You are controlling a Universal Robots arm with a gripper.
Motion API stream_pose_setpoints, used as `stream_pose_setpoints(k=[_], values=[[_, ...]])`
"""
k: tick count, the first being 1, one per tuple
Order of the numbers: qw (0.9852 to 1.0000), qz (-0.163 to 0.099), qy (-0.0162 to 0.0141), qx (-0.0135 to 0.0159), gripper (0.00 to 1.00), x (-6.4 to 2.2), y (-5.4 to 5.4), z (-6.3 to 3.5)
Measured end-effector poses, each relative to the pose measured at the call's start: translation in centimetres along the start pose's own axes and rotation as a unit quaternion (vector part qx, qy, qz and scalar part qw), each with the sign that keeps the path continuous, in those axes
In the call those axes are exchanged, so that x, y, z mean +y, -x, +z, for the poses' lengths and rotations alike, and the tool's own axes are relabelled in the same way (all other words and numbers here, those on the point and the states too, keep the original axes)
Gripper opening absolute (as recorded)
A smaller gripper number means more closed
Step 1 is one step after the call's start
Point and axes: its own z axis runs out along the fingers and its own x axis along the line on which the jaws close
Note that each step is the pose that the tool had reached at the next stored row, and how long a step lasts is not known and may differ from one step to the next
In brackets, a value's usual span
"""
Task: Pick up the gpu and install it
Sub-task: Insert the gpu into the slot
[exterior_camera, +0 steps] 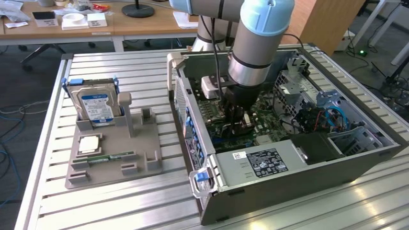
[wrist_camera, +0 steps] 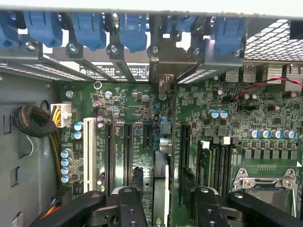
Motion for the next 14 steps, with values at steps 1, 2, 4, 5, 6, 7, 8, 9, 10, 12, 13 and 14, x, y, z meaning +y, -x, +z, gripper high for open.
stream_pose_setpoints(k=[1,2,4,5,6,7,8,9,10,12,13,14], values=[[1.0,0.0,0.0001,0.0001,0.45,0.0,0.0,-0.04],[1.0,0.0,0.0001,0.0002,0.45,0.0,0.0,-0.19],[1.0,0.0,0.0,0.0,0.45,-0.01,0.0,-0.68],[1.0,0.0,0.0,0.0,0.45,-0.01,0.0,-1.01],[1.0,0.0,0.0,0.0001,0.45,-0.02,0.0,-1.38],[1.0,0.0,0.0,0.0,0.45,-0.02,0.0,-1.72],[1.0,0.0,0.0,0.0,0.45,-0.02,0.1,-2.06],[1.0,0.0,0.0,0.0,0.45,-0.03,0.1,-2.37],[1.0,0.0,0.0,0.0,0.45,-0.03,0.1,-2.76],[1.0,0.0,-0.0001,0.0,0.45,-0.04,0.1,-3.42],[1.0,0.0,0.0,0.0,0.45,-0.05,0.1,-3.76],[1.0,0.0,0.0,0.0,0.45,-0.05,0.1,-4.14]])
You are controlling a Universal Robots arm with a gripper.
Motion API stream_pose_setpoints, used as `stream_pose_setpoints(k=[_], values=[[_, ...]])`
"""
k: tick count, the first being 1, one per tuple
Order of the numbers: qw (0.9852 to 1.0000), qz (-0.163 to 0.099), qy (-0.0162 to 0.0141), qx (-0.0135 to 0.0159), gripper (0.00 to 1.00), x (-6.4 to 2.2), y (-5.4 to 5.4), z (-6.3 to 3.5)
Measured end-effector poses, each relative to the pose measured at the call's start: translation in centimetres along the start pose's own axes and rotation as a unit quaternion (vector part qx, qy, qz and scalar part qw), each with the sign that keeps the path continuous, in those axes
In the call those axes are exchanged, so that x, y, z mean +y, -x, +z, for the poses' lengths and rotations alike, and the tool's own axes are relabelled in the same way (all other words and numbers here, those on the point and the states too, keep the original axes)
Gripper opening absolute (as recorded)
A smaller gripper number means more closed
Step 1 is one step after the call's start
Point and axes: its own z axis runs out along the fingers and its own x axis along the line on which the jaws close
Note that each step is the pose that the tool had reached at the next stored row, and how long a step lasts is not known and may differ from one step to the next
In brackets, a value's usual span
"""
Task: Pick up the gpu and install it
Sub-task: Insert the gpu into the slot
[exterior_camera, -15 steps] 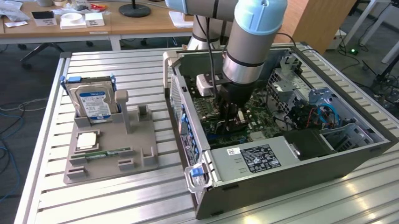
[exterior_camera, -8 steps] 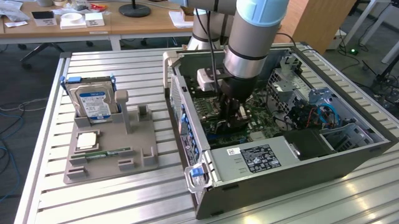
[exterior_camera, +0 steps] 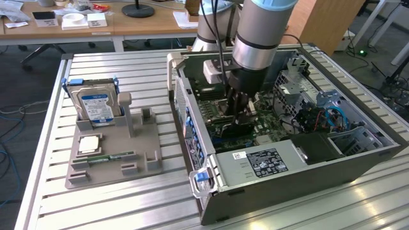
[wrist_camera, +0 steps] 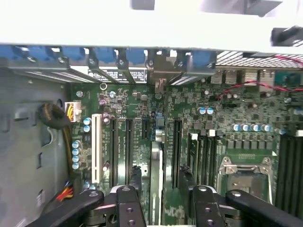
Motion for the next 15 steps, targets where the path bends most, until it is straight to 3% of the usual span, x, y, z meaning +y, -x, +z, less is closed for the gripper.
stream_pose_setpoints(k=[13,15], values=[[1.0,0.0,-0.0001,-0.0001,0.45,-0.07,0.2,-5.7],[1.0,0.0,-0.0001,0.0,0.45,-0.07,0.2,-5.72]])
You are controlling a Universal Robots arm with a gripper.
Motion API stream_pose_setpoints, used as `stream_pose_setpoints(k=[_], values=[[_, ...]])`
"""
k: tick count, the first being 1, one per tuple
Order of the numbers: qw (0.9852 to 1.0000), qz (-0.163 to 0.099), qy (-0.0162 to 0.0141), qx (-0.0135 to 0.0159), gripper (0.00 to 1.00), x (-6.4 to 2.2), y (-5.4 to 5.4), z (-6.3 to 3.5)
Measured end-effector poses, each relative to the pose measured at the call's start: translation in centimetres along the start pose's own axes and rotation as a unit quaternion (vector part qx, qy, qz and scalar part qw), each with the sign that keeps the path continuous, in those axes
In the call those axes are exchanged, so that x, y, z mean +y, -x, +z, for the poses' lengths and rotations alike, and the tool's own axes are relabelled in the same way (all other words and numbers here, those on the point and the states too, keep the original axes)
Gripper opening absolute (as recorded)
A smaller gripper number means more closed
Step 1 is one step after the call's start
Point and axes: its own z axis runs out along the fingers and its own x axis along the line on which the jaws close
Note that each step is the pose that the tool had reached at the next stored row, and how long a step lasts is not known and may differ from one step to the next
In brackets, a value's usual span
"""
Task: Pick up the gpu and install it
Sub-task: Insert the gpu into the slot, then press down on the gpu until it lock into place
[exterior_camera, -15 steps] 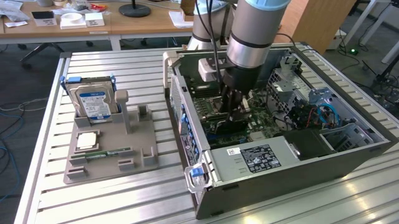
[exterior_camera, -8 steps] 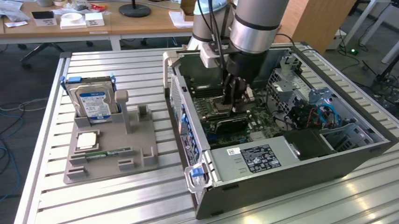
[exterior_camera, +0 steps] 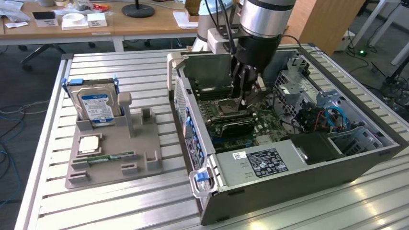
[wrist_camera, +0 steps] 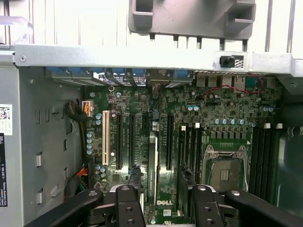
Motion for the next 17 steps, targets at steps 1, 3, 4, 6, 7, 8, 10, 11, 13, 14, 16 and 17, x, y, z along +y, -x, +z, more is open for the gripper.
stream_pose_setpoints(k=[1,3,4,6,7,8,10,11,13,14,16,17], values=[[1.0,0.0,0.0,0.0,0.45,0.0,0.0,0.0],[1.0,0.0,0.0,0.0,0.45,0.0,0.0,0.0],[1.0,0.0,0.0,0.0,0.45,0.0,0.0,0.0],[1.0,0.0,0.0,0.0,0.45,0.0,0.0,0.0],[1.0,0.0,0.0,0.0,0.45,0.0,0.0,0.0],[1.0,0.0,0.0,0.0,0.45,0.0,0.0,0.0],[1.0,0.0,0.0,0.0,0.45,0.0,0.0,0.0],[1.0,0.0,0.0,0.0,0.44,0.0,0.0,0.0],[1.0,0.0,0.0,0.0,0.44,0.0,0.0,0.0],[1.0,0.0,0.0,0.0,0.38,0.0,0.0,0.0],[1.0,0.0,0.0,0.0,0.26,0.0,0.0,0.0],[1.0,0.0,0.0,0.0,0.26,0.0,0.0,0.0]])
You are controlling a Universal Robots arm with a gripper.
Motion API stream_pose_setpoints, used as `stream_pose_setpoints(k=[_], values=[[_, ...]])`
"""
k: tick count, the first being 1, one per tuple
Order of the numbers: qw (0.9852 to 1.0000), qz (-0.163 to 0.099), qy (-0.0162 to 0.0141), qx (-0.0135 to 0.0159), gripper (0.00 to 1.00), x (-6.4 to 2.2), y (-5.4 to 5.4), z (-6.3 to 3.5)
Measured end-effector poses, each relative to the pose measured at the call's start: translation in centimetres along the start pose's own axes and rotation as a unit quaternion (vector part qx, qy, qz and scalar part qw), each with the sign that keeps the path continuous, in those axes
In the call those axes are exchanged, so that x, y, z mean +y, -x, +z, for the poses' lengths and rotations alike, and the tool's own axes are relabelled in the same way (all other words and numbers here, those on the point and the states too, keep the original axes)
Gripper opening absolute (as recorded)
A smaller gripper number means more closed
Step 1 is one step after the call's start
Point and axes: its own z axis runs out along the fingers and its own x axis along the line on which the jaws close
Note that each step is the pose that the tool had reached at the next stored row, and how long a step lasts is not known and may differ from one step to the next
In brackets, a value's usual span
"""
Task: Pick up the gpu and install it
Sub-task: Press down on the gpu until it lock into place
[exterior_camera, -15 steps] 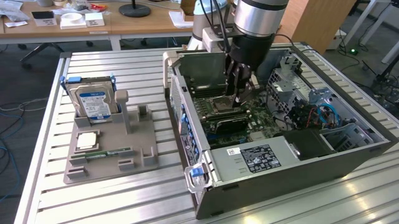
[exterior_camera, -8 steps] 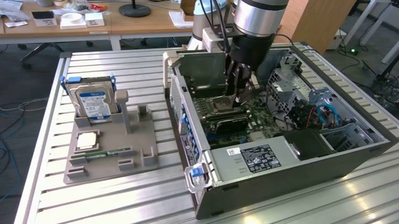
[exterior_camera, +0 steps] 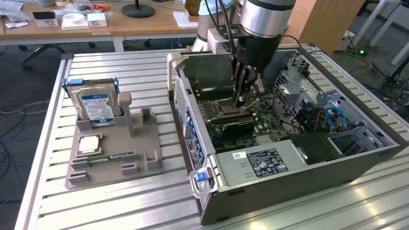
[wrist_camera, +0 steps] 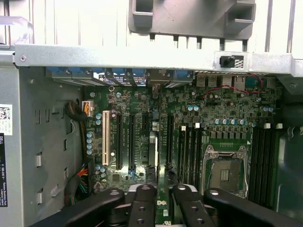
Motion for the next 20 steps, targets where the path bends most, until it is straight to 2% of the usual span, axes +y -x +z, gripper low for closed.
stream_pose_setpoints(k=[2,4,11,16,20], values=[[1.0,0.0,0.0,0.0,0.14,0.0,0.0,0.0],[1.0,0.0,0.0,0.0,0.11,0.0,0.0,0.0],[1.0,0.0,0.0,0.0,0.11,-0.01,0.0,0.0],[1.0,0.0,0.0,0.0,0.11,-0.45,-0.01,0.01],[1.0,0.0,0.0,0.0,0.11,-0.46,0.0,0.03]])
